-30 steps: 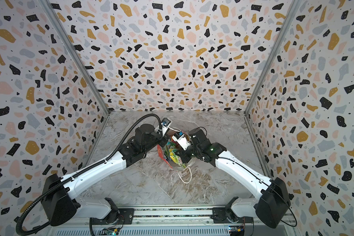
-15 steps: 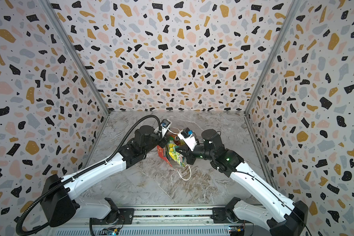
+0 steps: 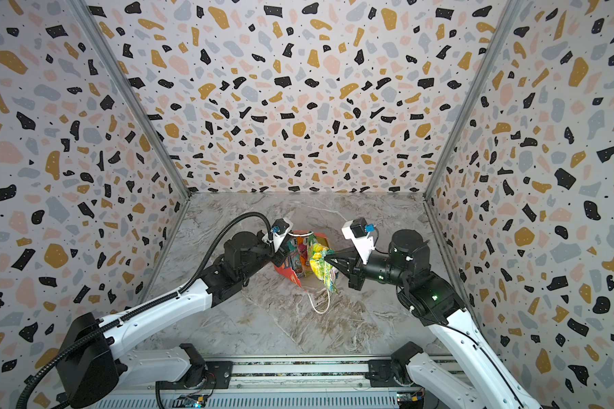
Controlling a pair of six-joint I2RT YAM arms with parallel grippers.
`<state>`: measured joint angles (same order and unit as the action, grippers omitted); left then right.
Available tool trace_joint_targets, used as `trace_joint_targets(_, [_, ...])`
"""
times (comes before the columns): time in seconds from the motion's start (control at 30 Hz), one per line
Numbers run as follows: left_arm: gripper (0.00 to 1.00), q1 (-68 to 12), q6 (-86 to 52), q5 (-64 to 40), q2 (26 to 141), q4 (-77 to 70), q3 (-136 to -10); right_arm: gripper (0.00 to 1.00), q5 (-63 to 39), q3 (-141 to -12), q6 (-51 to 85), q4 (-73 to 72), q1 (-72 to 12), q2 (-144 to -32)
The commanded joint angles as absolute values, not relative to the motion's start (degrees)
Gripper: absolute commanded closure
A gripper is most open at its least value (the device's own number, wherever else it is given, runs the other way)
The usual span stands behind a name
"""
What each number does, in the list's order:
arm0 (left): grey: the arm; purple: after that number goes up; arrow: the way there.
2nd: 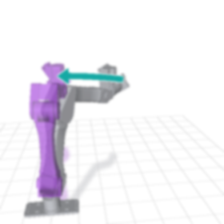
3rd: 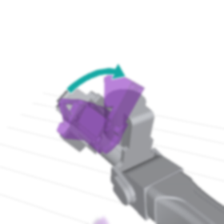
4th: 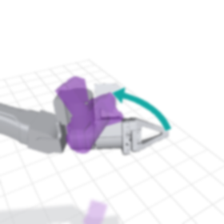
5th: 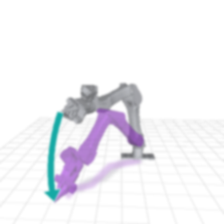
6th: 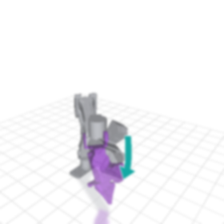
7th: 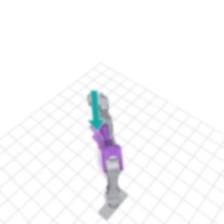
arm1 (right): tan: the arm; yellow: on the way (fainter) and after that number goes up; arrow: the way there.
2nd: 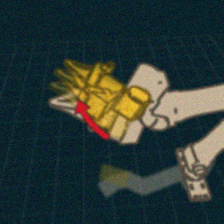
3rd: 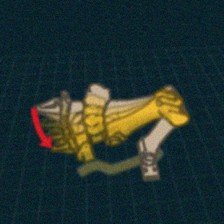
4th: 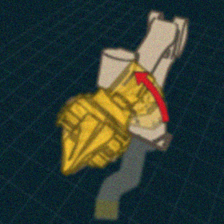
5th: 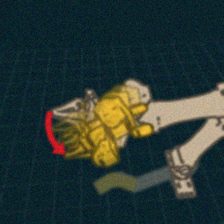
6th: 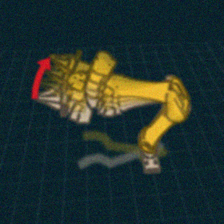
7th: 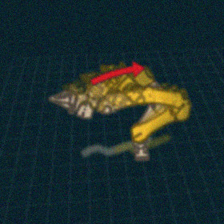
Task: Take the snacks out of the paper bag
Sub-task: Place the snack at the top-right of the table.
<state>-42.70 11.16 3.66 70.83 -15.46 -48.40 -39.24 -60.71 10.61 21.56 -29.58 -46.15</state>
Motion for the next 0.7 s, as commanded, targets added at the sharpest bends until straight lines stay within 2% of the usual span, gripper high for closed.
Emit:
trace_joint_targets(0.0, [1.0,-42.45,11.29,1.91,69.0,-20.24,-48.22,1.0,-38.45,-66.37,12.04,22.85,-26.59,-44.3])
trace_joint_targets(0.23, [1.0,-42.45,13.63,1.83,68.45,-16.94,-51.0,1.0,-26.74,-68.34,15.22,19.11,-20.8,-47.66])
trace_joint_targets(0.6, [1.0,-42.41,14.09,-3.39,69.15,-15.26,-51.34,1.0,-5.5,-65.67,12.33,14.43,-9.62,-68.76])
trace_joint_targets(0.67, [1.0,-42.45,13.78,-4.61,69.48,-14.77,-51.87,1.0,-5.03,-66.98,10.04,14.56,-7.32,-73.27])
